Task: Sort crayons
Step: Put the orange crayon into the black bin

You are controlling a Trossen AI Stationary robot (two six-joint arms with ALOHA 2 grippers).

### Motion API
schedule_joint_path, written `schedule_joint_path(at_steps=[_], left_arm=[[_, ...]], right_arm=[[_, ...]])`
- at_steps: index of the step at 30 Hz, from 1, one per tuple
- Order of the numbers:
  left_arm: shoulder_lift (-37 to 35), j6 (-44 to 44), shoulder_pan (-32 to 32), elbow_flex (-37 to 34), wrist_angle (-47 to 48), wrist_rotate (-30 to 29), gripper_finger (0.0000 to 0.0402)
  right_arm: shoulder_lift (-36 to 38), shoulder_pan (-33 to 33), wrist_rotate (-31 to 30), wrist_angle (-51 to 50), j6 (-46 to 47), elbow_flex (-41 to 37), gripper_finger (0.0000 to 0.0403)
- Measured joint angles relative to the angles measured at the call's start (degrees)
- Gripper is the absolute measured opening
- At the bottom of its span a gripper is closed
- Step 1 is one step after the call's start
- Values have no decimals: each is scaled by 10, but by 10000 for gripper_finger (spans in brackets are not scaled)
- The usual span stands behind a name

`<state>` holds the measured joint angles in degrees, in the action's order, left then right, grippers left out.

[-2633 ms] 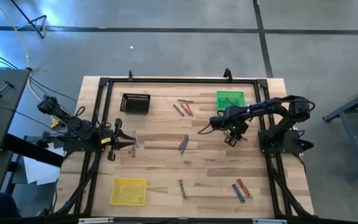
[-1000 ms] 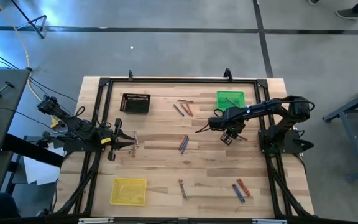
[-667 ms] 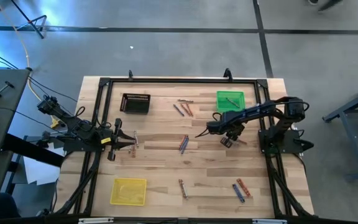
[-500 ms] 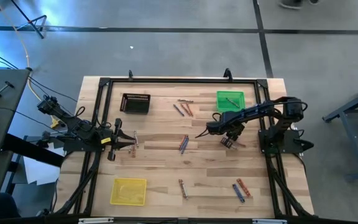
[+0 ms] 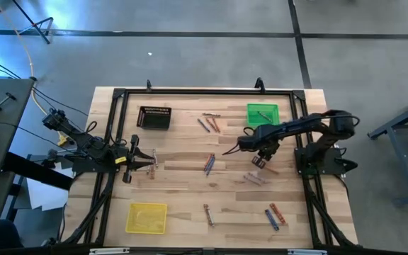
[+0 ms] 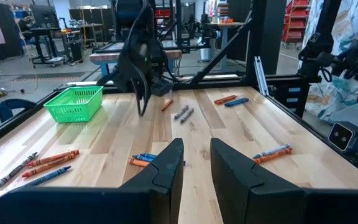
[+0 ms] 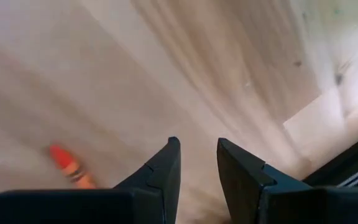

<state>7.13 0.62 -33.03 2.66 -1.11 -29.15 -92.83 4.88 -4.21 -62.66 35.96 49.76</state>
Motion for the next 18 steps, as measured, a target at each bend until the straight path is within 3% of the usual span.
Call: schedule_joint_path(at_steps=[6, 18], left_arm=[[0, 0, 0, 0, 0, 0, 70], [0, 0, 0, 0, 0, 0, 70]], right_arm=[[55, -36, 61, 11, 46, 0, 98], [27, -127, 113, 48, 102, 0, 98]])
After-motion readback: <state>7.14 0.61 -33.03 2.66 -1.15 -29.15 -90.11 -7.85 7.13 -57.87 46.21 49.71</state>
